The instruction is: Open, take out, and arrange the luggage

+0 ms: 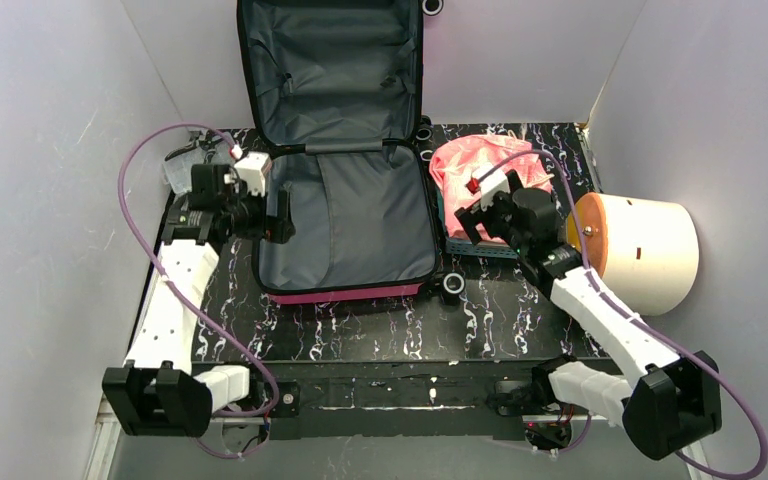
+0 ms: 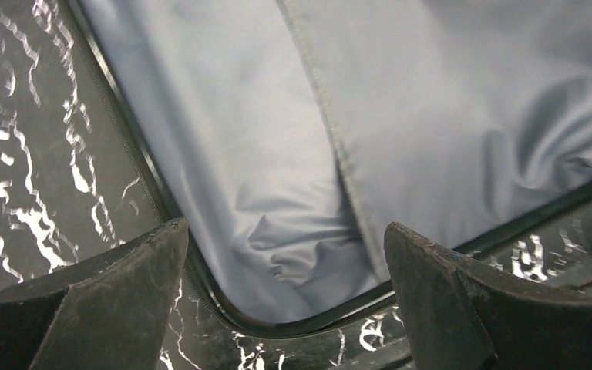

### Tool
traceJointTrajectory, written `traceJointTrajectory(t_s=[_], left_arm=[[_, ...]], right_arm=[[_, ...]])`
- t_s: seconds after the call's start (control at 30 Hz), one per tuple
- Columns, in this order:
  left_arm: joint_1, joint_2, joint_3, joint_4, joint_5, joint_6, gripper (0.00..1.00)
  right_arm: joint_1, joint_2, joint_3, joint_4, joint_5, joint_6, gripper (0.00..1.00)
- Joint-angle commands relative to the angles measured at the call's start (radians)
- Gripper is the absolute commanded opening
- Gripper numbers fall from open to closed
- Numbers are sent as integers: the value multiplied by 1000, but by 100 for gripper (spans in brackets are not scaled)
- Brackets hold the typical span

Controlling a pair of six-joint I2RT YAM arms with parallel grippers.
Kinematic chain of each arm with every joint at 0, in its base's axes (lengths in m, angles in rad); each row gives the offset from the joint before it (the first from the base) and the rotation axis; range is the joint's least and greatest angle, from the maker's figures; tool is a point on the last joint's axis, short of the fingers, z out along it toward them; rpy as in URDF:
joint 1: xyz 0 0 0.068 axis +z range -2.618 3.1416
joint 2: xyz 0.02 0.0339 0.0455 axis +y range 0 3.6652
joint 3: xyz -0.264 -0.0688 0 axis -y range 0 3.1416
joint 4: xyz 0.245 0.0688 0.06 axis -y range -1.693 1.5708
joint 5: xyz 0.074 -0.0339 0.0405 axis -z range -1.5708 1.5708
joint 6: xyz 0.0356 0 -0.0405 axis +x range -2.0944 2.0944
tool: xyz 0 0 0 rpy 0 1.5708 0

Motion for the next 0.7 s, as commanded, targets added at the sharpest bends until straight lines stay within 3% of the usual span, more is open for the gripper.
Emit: traceJointTrajectory(t_s=[0.0,0.27,0.47,0.67], left_arm=[[29,-136,-196,152,-129,3,98],[43,-349,-450,322,-344,-11,98],[91,-412,-588,419,-174,-21,98],[94,-521,-667,428,-167,-14,98]], right_arm=[[-4,-104,-165,323,-48,221,98],[-6,-260,-371,379,48,239,98],[-6,-364,-494,500,114,256,98],[-6,-447,-569,547,75,312,98]])
